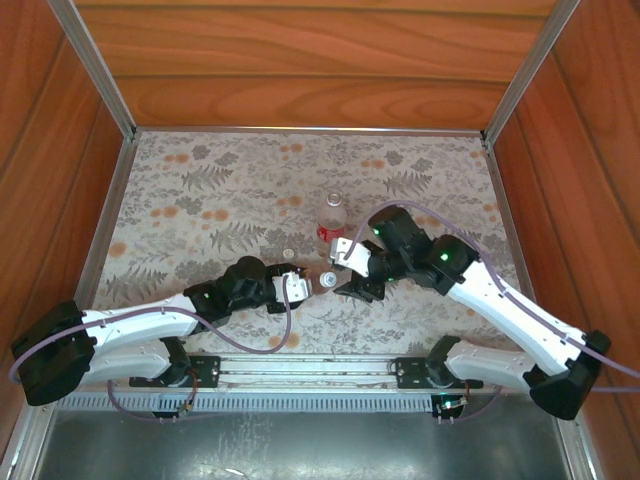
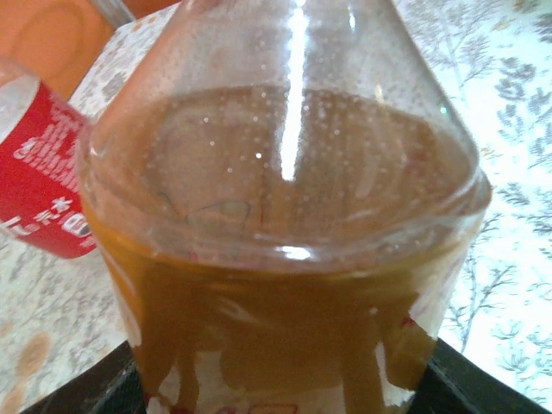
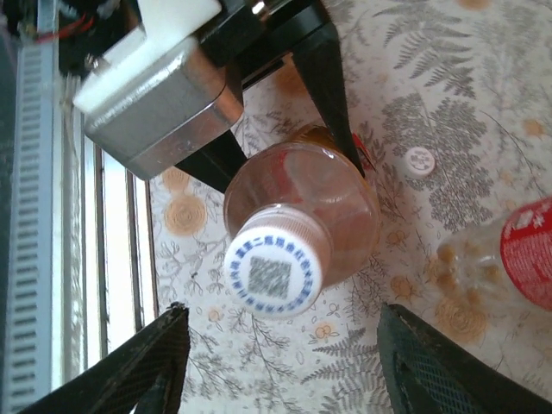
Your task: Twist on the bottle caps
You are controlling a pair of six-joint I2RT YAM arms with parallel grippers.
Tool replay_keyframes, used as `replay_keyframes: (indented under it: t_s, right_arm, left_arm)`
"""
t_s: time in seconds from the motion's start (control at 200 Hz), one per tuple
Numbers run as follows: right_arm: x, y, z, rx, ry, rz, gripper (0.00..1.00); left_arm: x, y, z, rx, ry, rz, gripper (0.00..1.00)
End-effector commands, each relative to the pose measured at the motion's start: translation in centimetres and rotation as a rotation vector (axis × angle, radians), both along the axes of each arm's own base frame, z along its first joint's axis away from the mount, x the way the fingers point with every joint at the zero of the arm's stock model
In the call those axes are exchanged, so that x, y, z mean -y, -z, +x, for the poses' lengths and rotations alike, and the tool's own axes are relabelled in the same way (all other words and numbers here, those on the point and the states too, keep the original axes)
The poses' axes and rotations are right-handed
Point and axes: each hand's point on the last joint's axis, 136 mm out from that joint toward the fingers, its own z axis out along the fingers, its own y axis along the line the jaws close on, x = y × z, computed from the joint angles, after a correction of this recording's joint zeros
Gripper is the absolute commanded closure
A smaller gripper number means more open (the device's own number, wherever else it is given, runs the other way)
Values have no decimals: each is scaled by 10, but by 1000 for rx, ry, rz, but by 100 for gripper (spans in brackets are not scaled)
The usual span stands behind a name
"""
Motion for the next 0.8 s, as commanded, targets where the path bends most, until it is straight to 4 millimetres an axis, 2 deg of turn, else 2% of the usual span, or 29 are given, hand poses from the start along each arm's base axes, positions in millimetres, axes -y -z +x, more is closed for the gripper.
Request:
replay_keyframes:
  t_s: [0.0, 0.295, 0.46, 0.56, 0.705, 0.795]
  right_arm:
    - [-5, -7, -13, 56, -170, 4, 42]
    - [-19, 0, -18, 19, -229, 11, 52]
    - [-21, -2, -16, 21, -228, 13, 70]
    - [-20, -2, -20, 0, -227, 13, 75]
    - [-19, 2, -24, -82, -171, 4, 79]
    - [-20, 6, -19, -152, -46, 12, 84]
  left_arm:
    - [4, -3, -12, -60, 65, -31, 43]
    - [5, 0, -9, -87, 60, -27, 43]
    - [6, 4, -6, -93, 50, -13, 43]
    - [5, 7, -3, -93, 31, 2, 43]
    - [2, 3, 12, -57, -39, 10, 43]
    - [-1, -3, 22, -18, -97, 11, 43]
